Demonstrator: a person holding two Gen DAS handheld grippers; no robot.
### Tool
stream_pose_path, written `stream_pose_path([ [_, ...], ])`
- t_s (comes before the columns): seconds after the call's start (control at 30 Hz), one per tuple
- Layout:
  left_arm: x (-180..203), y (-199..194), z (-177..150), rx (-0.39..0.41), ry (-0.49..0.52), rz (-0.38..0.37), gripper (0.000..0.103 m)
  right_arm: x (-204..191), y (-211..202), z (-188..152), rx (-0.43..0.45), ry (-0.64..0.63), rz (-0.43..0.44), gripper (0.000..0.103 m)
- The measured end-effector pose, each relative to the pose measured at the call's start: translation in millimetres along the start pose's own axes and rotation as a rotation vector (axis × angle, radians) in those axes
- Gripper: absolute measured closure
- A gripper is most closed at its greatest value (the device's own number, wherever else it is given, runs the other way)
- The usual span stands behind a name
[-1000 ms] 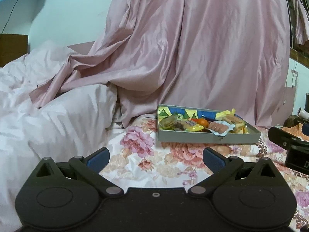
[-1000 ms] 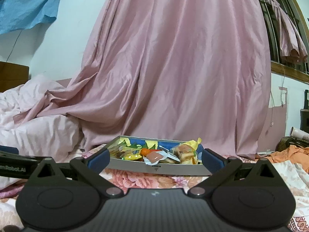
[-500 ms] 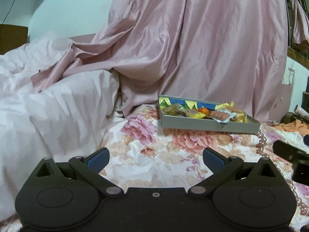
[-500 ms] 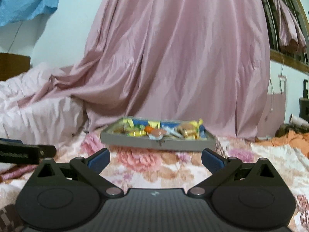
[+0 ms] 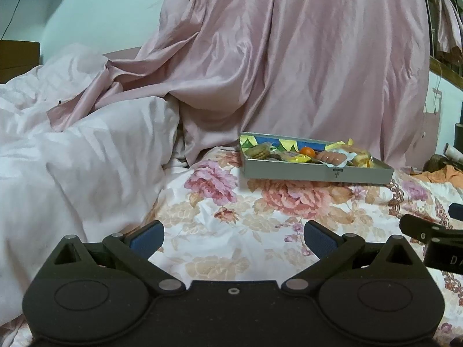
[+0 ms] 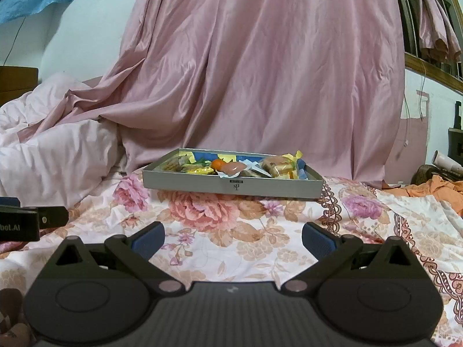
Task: Organize snacks
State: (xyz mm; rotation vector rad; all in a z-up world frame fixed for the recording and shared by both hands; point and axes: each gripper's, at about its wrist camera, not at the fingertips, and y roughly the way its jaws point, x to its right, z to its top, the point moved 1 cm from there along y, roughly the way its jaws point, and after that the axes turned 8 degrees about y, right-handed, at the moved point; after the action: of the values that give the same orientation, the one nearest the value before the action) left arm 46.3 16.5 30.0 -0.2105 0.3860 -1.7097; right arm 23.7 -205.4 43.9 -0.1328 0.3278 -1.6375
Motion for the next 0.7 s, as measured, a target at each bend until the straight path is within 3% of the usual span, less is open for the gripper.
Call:
stream_pose_path([
  [0.7,-0.1,-0.6,0.2,-0.008,-0.002,0.010,0.001,-2.2,0.5,1.0,-0.012,-0.013,0.005,0.000],
])
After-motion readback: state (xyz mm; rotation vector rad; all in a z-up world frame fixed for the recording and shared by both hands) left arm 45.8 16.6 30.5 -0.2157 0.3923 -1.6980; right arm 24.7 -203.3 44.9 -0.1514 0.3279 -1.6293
